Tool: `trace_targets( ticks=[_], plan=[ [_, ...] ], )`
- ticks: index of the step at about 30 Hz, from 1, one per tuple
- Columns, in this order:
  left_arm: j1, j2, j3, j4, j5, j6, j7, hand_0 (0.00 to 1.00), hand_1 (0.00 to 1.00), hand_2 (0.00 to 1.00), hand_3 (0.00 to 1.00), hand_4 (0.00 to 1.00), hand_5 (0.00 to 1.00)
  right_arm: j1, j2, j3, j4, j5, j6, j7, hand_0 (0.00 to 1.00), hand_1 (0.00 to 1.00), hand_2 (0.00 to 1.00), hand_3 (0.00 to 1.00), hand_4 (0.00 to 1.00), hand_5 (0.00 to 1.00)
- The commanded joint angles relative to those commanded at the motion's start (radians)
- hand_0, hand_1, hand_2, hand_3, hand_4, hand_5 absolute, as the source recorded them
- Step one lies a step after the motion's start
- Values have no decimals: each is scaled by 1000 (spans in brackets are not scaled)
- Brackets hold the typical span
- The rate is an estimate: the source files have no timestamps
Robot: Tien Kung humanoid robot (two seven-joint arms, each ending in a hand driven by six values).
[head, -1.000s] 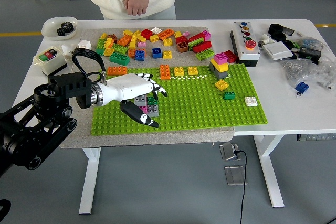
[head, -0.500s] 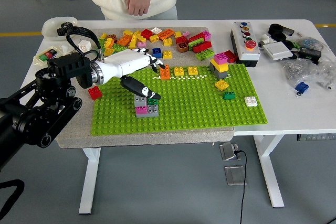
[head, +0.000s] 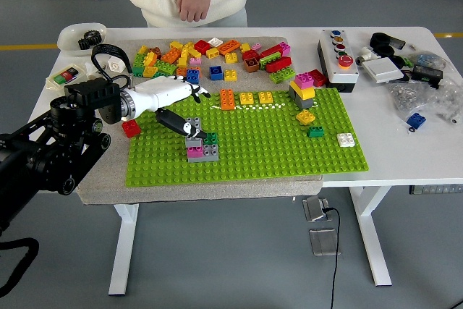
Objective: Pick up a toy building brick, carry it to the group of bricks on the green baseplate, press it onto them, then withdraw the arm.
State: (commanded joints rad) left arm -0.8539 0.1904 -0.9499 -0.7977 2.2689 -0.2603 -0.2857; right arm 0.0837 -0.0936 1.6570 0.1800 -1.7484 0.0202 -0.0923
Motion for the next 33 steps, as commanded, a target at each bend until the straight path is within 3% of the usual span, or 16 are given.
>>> trace_targets(
  ticks=[33],
  plan=[
    [48, 46, -6, -105, 0, -108, 32, 998, 884, 709, 895, 998, 823, -9, 2, 2, 0, -6, 0, 1, 746, 638, 682, 641, 853, 570]
  ],
)
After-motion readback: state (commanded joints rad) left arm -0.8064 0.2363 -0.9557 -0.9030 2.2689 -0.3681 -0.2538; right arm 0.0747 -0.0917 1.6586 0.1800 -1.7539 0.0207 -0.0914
